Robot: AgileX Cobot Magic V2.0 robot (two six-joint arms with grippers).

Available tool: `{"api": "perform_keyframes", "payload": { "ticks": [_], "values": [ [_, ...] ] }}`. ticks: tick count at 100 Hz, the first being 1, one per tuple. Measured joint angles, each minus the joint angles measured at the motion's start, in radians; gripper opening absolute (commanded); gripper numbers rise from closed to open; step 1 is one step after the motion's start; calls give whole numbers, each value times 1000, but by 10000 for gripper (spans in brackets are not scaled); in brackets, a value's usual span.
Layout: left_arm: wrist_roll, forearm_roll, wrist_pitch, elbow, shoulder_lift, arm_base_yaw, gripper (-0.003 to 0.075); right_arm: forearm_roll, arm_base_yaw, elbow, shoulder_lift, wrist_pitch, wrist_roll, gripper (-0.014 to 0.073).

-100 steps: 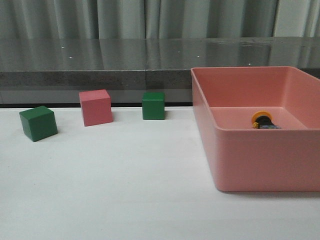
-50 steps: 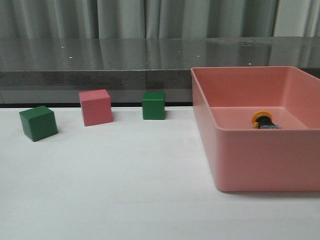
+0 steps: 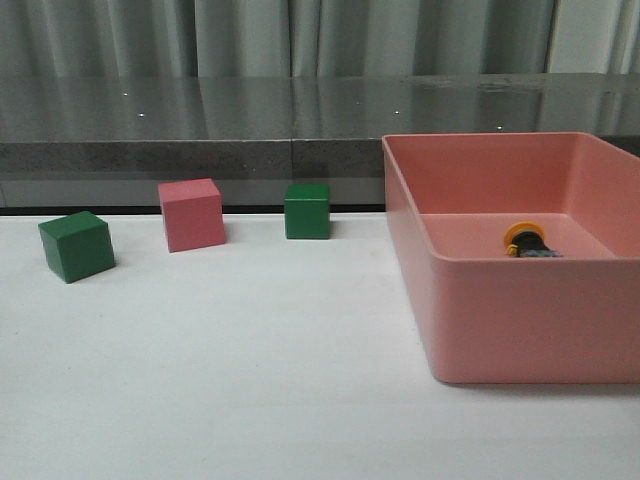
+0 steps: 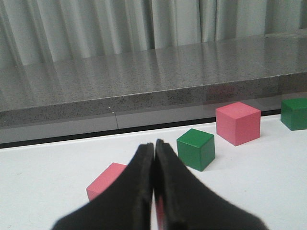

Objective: Place and stand button with both arms

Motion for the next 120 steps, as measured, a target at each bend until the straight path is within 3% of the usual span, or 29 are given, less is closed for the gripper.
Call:
{"api": "perform_keyframes", "payload": {
  "ticks": [46,120],
  "values": [
    [0,0,0,0,0,0,-19,-39,65,-85,383,-121,-17,520],
    [0,0,0,0,0,0,-19,-97,77,-91,661,-314,33,520]
  ]
}}
